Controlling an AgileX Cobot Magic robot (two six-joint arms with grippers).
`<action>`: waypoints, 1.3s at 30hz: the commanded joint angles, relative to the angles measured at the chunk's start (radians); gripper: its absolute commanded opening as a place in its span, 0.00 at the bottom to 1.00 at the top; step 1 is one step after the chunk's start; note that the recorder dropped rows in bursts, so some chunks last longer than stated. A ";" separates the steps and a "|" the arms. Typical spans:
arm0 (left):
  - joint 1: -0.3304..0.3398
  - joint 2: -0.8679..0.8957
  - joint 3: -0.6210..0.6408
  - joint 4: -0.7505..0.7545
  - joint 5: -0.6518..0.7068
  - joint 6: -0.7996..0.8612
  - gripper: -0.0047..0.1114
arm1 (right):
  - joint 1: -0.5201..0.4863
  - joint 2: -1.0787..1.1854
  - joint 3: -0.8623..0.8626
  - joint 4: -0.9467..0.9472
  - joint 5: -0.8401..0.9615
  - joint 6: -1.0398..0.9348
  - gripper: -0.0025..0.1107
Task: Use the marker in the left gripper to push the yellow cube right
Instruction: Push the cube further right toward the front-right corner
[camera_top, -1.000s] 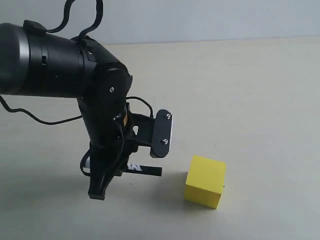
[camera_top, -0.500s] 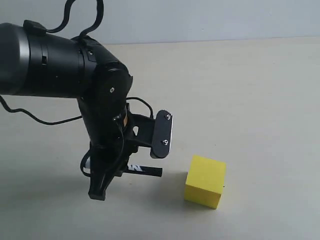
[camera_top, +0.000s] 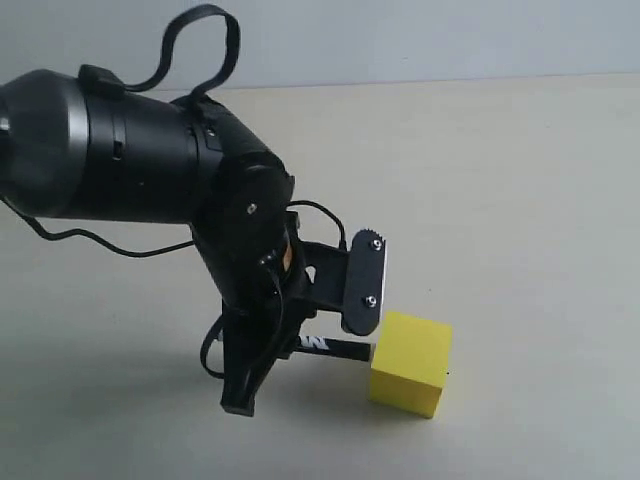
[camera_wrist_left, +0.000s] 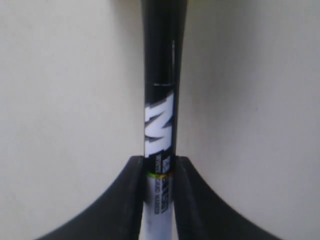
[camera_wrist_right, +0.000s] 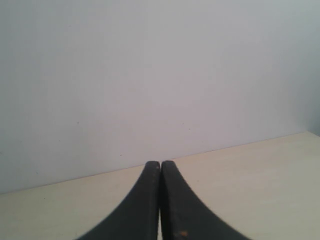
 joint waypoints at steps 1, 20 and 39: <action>-0.051 0.016 -0.006 -0.051 -0.027 -0.003 0.04 | -0.005 -0.006 0.004 0.000 0.000 0.000 0.02; -0.012 0.024 -0.006 -0.081 0.066 -0.051 0.04 | -0.005 -0.006 0.004 0.000 0.000 0.000 0.02; -0.036 0.129 -0.191 -0.058 0.290 -0.055 0.04 | -0.005 -0.006 0.004 0.000 0.000 0.000 0.02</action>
